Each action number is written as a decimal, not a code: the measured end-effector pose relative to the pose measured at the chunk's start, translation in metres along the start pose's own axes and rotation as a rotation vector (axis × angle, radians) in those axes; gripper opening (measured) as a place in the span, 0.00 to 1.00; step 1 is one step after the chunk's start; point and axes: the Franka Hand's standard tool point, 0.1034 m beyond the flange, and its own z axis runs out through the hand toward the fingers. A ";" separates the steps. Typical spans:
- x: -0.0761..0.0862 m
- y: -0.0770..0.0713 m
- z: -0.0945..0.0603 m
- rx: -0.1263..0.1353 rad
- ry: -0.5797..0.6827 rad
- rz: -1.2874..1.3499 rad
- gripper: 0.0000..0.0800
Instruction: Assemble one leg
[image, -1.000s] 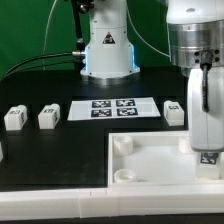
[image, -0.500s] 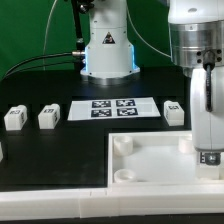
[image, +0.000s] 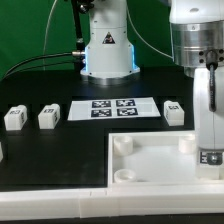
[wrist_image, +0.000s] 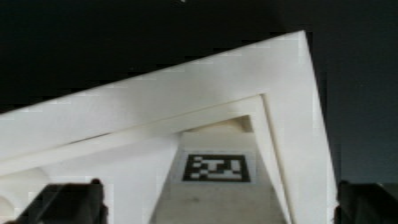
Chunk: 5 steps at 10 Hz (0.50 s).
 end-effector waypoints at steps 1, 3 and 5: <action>0.000 0.000 0.000 0.000 0.000 -0.002 0.81; -0.001 0.000 0.000 0.000 0.000 -0.006 0.81; -0.001 0.001 0.000 0.000 0.000 -0.012 0.81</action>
Offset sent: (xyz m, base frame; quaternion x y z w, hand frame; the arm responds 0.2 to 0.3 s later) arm 0.0000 0.0000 0.0000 0.0000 0.0000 0.0000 1.0000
